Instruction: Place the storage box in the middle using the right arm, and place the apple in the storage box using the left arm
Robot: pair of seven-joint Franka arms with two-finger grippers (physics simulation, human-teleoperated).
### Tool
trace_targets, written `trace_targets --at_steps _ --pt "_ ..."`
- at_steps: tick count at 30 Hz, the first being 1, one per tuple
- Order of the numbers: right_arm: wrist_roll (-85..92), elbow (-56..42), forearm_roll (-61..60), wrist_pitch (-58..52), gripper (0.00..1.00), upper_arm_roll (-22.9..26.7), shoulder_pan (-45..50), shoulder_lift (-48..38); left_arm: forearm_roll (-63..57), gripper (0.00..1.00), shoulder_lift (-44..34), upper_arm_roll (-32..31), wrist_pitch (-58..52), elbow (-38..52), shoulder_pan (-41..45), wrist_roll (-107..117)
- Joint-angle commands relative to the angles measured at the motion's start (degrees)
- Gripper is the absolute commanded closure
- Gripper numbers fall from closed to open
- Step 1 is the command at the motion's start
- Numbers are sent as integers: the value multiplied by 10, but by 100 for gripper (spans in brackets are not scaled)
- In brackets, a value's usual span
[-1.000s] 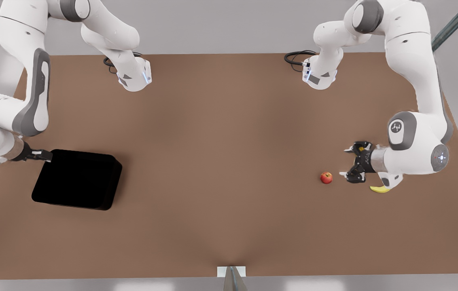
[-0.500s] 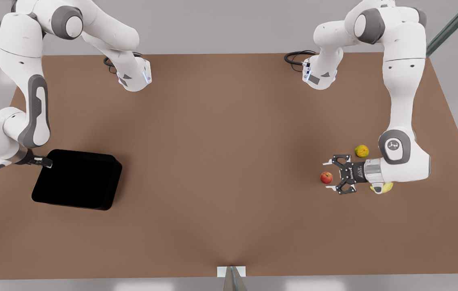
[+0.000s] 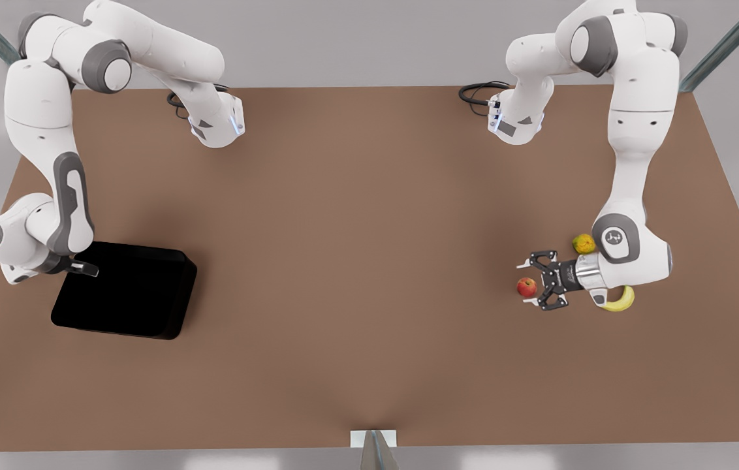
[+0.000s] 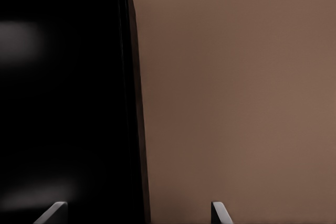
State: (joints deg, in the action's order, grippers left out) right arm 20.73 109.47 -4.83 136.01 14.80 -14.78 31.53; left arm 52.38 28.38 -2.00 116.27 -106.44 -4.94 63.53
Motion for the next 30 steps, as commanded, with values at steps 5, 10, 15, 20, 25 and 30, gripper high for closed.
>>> trace_targets --at_steps 5,10,15,20,25,30 --pt "35 0 0 -16 44 0 1 -4 33 0 11 2 10 1 0 -27" --pt "37 1 2 -14 56 0 0 1 37 0 24 13 7 -14 -1 -102" --pt "55 2 3 -17 64 0 1 0 87 0 55 42 -10 -10 -6 -187" --pt "56 2 3 -18 68 -2 2 1 113 0 61 49 -18 -10 -9 -197" --pt "55 0 3 -25 69 -4 3 2 113 0 48 49 -46 -15 -9 -226" --pt "50 -22 3 -65 70 -15 7 0 128 0 62 53 -43 -18 -9 -256"
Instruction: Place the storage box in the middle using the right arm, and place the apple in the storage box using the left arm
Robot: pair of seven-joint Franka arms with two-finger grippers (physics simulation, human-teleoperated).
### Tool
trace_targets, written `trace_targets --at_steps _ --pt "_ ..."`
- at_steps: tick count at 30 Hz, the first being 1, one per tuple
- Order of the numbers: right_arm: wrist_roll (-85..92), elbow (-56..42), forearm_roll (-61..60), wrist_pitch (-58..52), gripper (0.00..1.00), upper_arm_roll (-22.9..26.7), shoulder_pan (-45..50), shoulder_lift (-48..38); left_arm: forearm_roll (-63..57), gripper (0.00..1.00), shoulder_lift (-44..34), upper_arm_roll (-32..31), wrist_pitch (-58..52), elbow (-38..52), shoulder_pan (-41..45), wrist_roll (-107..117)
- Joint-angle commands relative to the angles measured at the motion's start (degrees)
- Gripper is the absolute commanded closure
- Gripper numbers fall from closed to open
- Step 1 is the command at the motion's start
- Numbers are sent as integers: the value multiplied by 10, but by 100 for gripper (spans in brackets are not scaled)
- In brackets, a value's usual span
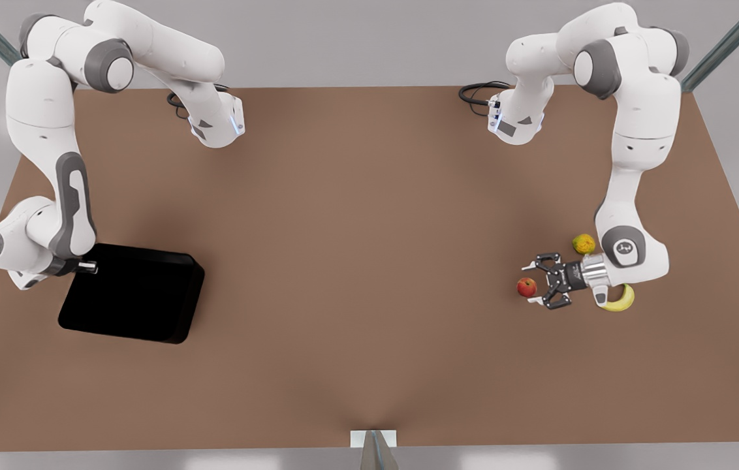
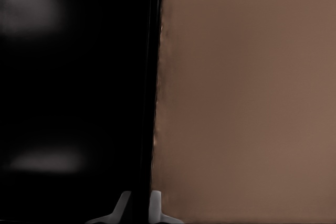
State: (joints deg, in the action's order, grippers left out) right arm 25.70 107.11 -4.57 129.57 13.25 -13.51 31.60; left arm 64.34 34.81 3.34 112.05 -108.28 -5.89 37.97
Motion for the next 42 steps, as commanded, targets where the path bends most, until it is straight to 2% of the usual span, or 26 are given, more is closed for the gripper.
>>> trace_targets --at_steps 1,11,18,23,27,33,35,38,42 --pt "0 -1 0 0 70 -1 5 0 12 0 3 0 1 -1 0 -1" --pt "-1 -1 11 -3 74 -2 8 7 28 0 34 4 17 4 -1 -40" --pt "-17 -36 9 -54 76 -17 36 7 33 0 12 5 34 -27 0 -56" --pt "-20 -82 2 -68 76 -26 132 7 59 0 28 4 55 -29 1 -88" --pt "-76 -117 3 -67 76 -80 162 10 97 0 31 0 58 -35 1 -105" --pt "-101 -168 -40 -66 76 -107 250 27 132 0 52 0 58 -37 1 -128" --pt "-102 -204 -82 -66 76 -108 285 45 144 0 54 0 55 -37 0 -127" --pt "-171 -268 -86 -65 76 -133 324 88 162 0 54 4 34 -41 -3 -131" --pt "-206 -309 -87 -56 76 -133 378 136 181 0 64 4 34 -41 -12 -147"
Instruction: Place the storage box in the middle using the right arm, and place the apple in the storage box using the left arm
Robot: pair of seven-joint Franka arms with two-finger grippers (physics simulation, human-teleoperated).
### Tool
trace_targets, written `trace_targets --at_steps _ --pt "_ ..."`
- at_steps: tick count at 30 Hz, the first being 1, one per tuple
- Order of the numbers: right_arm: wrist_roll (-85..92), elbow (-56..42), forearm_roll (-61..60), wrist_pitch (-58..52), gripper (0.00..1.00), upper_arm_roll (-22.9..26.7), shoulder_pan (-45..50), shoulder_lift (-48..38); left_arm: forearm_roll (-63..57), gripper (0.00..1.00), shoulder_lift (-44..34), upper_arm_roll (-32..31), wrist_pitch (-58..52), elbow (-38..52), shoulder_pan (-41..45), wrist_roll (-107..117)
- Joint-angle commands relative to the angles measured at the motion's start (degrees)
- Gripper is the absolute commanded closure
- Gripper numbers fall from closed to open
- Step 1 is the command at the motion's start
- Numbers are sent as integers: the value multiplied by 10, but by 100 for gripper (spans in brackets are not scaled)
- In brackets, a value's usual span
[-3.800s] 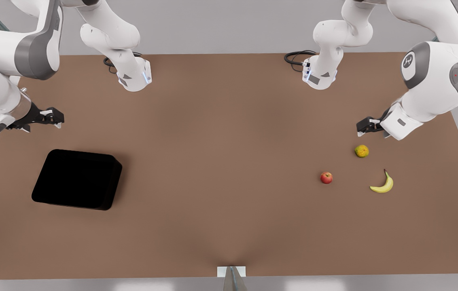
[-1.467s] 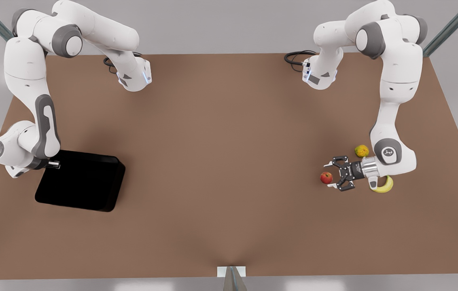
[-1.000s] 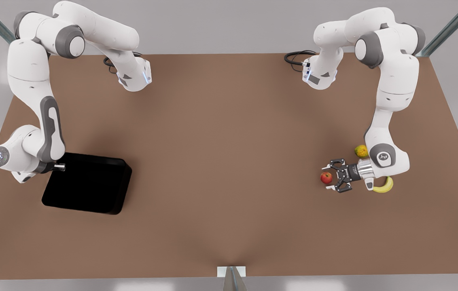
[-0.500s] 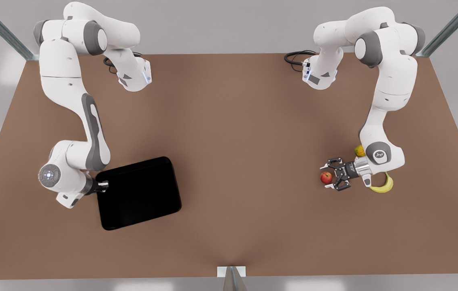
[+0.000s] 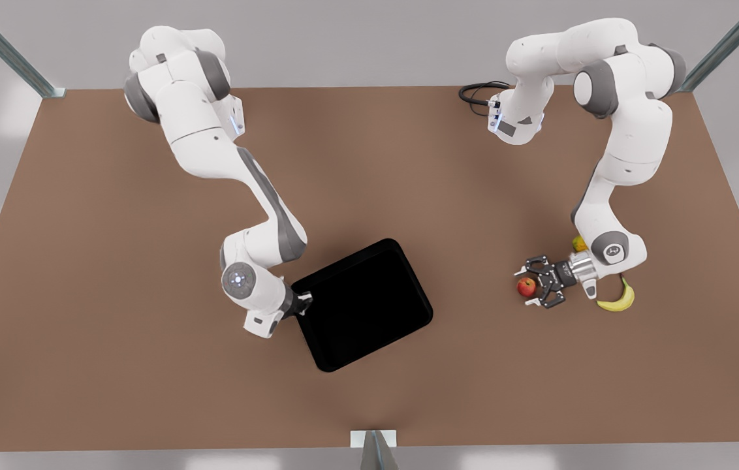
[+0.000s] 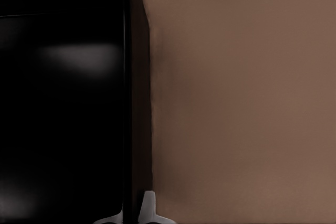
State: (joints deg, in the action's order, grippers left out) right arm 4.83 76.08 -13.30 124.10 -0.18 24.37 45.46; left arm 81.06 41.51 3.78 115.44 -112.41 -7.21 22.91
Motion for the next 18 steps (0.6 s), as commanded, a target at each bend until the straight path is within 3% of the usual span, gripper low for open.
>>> trace_targets --at_steps 1,2,4,13,14,15,16,17,18 --pt "-1 -1 0 0 76 -4 2 2 23 0 1 0 0 0 0 -3" --pt "-1 -3 -1 4 71 -9 3 6 28 0 2 -1 0 0 0 -6" --pt "-14 -2 -9 12 0 -10 3 10 43 0 8 -1 -12 -1 -2 -22" --pt "-13 -4 -9 21 0 -10 2 3 91 0 6 -1 -22 -25 -4 -43" --pt "-14 -23 -11 6 0 -7 1 -8 100 12 4 -1 -22 -25 -4 -42" --pt "-15 -24 -12 -24 0 -5 -9 -44 101 25 5 -1 -23 -25 -4 -42" --pt "-19 -24 -11 -75 0 -4 -22 -83 101 25 5 -1 -23 -25 -4 -41" --pt "-31 -31 -9 -247 0 1 -74 -160 103 25 4 -1 -31 -25 -4 -40" --pt "-25 -50 -5 -414 0 95 -85 -232 110 25 4 0 -33 -25 -5 -40"
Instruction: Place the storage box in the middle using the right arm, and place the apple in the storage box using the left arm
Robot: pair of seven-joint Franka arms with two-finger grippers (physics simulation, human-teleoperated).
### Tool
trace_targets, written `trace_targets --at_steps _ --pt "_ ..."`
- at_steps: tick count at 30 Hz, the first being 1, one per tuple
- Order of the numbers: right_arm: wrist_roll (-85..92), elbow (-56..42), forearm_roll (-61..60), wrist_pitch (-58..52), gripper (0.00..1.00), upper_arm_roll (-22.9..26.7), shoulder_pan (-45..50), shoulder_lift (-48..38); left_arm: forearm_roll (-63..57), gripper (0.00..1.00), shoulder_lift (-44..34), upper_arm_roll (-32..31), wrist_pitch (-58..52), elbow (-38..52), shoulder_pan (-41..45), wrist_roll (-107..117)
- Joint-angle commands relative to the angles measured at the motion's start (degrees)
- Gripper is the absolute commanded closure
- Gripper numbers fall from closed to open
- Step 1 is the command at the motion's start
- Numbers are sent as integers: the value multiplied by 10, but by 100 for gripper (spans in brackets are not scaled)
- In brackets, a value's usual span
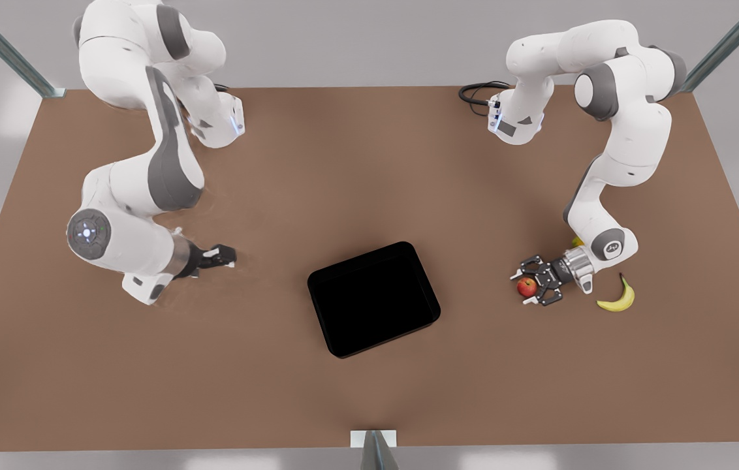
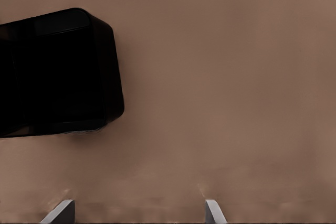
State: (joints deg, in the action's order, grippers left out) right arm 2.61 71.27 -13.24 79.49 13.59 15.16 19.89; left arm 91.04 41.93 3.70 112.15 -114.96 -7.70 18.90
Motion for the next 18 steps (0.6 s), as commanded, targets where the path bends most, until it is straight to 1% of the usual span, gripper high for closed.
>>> trace_targets --at_steps 1,2,3,4,6,7,8,9,10,11,13,16,18 --pt "5 1 8 -17 0 26 4 -12 12 25 0 0 0 0 0 0" --pt "59 7 54 -28 0 81 3 -50 15 27 1 0 0 0 1 0" --pt "87 13 94 -42 0 93 -15 -82 16 33 3 1 1 0 0 0" --pt "103 39 113 -42 0 115 -23 -121 17 33 3 0 1 0 0 -1" --pt "102 93 145 -42 0 108 -48 -200 23 46 5 0 3 0 0 -1" --pt "100 114 145 -42 0 106 -53 -219 24 51 5 0 3 0 0 0" --pt "102 116 145 -43 0 106 -53 -220 27 64 5 0 1 0 0 2" --pt "103 115 145 -43 0 105 -53 -218 27 76 4 0 1 0 0 6" --pt "107 114 145 -43 0 105 -54 -218 28 79 3 1 -1 0 -3 9" --pt "107 114 146 -43 0 104 -54 -218 28 79 0 2 -4 0 -5 14" --pt "106 114 153 -43 0 75 -73 -218 28 79 -11 9 -18 0 -4 39" --pt "106 113 155 -43 0 75 -70 -218 18 79 -47 10 -22 4 -3 97" --pt "106 113 155 -43 0 75 -70 -218 -12 79 -72 8 -9 19 15 149"
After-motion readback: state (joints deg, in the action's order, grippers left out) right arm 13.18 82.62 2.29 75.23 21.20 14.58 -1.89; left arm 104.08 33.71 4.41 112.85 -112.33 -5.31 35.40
